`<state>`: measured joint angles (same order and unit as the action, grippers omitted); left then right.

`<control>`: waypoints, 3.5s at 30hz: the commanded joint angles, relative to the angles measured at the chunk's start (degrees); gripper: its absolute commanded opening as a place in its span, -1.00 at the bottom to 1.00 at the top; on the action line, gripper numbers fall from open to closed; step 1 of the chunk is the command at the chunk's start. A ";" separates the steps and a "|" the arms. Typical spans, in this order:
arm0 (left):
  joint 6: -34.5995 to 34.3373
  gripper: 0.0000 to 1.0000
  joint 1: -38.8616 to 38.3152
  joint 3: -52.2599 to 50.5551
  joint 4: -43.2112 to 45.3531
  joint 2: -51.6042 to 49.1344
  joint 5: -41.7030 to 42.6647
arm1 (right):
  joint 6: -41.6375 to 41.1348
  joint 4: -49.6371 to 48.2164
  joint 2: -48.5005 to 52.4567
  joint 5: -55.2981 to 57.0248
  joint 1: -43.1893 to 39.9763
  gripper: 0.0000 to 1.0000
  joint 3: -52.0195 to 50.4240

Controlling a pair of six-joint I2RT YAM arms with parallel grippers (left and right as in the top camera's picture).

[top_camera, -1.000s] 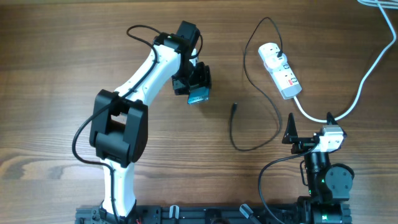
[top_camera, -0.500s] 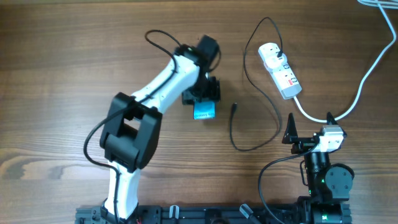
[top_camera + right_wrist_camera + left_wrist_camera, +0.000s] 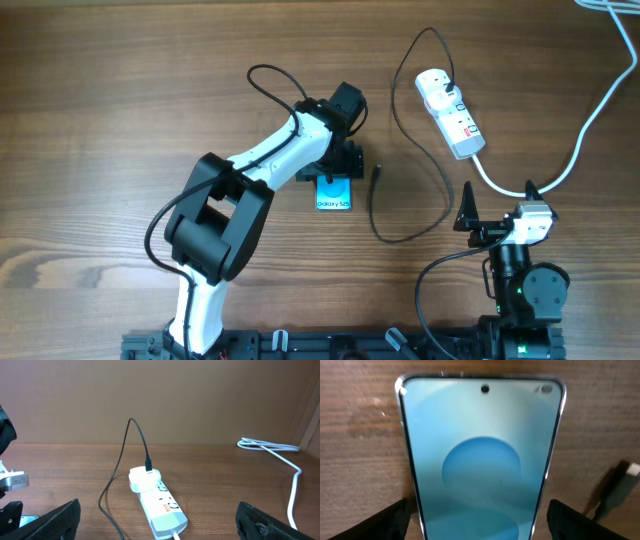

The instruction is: Plug charger to phone and switch on socket

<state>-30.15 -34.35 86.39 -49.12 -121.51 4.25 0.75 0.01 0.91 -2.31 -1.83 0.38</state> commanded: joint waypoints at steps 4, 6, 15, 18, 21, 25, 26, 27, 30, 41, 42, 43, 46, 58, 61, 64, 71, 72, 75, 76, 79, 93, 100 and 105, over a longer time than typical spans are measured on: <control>-0.61 0.86 -0.11 -1.44 0.52 -0.11 -2.97 | 0.59 -0.15 -0.31 0.37 -0.31 0.99 -0.09; -1.36 0.88 -0.26 -1.44 0.44 -0.15 -3.48 | 0.59 -0.15 -0.31 0.37 -0.31 0.99 -0.09; -2.12 0.89 -2.71 -4.70 1.88 -0.24 -4.37 | 0.61 -0.15 -0.31 0.35 -0.28 0.99 -0.09; -2.12 0.86 -3.17 -4.87 2.05 -0.83 -4.37 | 0.59 -0.15 -0.31 0.37 -0.28 0.99 -0.09; -2.91 0.68 -3.50 -4.87 2.01 -1.86 -4.33 | 0.59 -0.15 -0.31 0.35 -0.28 0.99 -0.09; -3.63 0.57 -3.54 -4.87 1.68 -2.95 -3.26 | 0.61 -0.15 -0.31 0.37 -0.31 0.99 -0.09; -3.67 0.55 -3.54 -4.87 1.33 -3.02 -3.26 | 0.61 -0.15 -0.31 0.37 -0.31 0.99 -0.09; -3.80 0.53 -3.54 -4.87 1.01 -3.02 -3.26 | 0.61 -0.15 -0.31 0.37 -0.31 0.99 -0.09; -3.78 0.49 -3.52 -4.87 0.52 -3.02 -3.30 | 0.61 -0.15 -0.31 0.37 -0.31 0.99 -0.09; -3.78 0.93 -4.20 -4.87 -0.11 -3.02 -4.17 | 0.61 -0.15 -0.31 0.35 -0.28 0.99 -0.09; -3.78 0.91 -4.39 -4.87 -0.13 -3.04 -4.24 | 0.61 -0.15 -0.31 0.37 -0.28 1.00 -0.09; -3.78 0.91 -4.55 -4.87 -0.11 -3.19 -4.44 | 0.59 -0.15 -0.31 0.37 -0.31 0.99 -0.09; -4.17 0.83 -4.52 -4.87 0.04 -3.87 -4.55 | 0.59 -0.15 -0.31 0.37 -0.31 0.99 -0.09; -4.85 0.45 -4.31 -4.61 -0.74 -4.07 -4.83 | 0.61 -0.15 -0.31 0.37 -0.31 0.99 -0.09; -4.85 0.47 -3.41 -2.56 -4.17 -4.07 -4.81 | 0.61 -0.15 -0.31 0.37 -0.31 0.99 -0.09; -4.85 0.44 -1.55 1.68 -8.85 -4.04 -4.81 | 0.59 -0.15 -0.31 0.37 -0.28 0.99 -0.09; -5.11 0.42 2.64 4.44 -11.87 -0.24 -3.89 | 0.61 -0.15 -0.31 0.37 -0.31 0.99 -0.09; -5.09 0.42 3.45 4.44 -12.00 1.16 -2.62 | 0.61 -0.15 -0.31 0.37 -0.31 1.00 -0.09; -5.07 0.38 5.51 4.44 -12.00 4.59 0.02 | 0.61 -0.15 -0.31 0.37 -0.28 1.00 -0.09; -5.05 0.37 6.03 4.44 -12.00 5.44 0.02 | 0.61 -0.15 -0.31 0.37 -0.28 1.00 -0.09; -5.03 0.37 6.47 4.44 -12.28 6.43 0.11 | 0.59 -0.15 -0.31 0.37 -0.28 0.99 -0.09; 1.38 0.38 13.07 4.44 -12.85 8.24 32.74 | 0.61 -0.15 -0.31 0.37 -0.28 0.99 -0.09; 2.97 0.37 19.45 4.44 -12.02 8.26 56.22 | 0.61 -0.15 -0.31 0.37 -0.28 0.99 -0.09; 2.95 0.36 23.47 4.44 -11.52 8.26 74.66 | 0.61 -0.15 -0.31 0.37 -0.31 0.99 -0.09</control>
<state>-28.56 -13.04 90.02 -60.86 -115.63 61.21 0.78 0.01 0.91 -2.28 -1.83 0.38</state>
